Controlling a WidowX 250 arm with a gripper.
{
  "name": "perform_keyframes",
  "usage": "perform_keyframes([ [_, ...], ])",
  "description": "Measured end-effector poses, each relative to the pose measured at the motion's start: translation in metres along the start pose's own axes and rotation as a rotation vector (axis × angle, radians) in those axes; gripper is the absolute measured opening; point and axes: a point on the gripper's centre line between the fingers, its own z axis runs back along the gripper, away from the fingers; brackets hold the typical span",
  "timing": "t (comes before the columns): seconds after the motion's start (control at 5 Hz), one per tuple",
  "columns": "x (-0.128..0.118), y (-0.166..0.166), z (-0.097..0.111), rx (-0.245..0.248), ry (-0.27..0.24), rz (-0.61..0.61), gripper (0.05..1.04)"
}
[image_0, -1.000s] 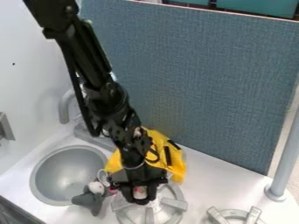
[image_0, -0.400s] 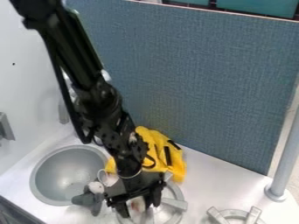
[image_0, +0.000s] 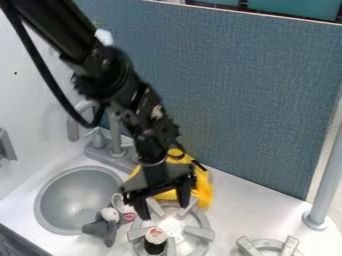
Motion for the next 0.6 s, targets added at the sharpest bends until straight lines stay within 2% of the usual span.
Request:
perform_keyframes([
  [0.2, -0.015, 0.001, 0.028, 0.07, 0.008, -0.14, 1.001],
  [0.4, -0.044, 0.014, 0.056, 0.117, 0.033, -0.283, 1.001],
  [0.6, -0.06, 0.02, 0.079, 0.127, 0.079, -0.406, 1.001],
])
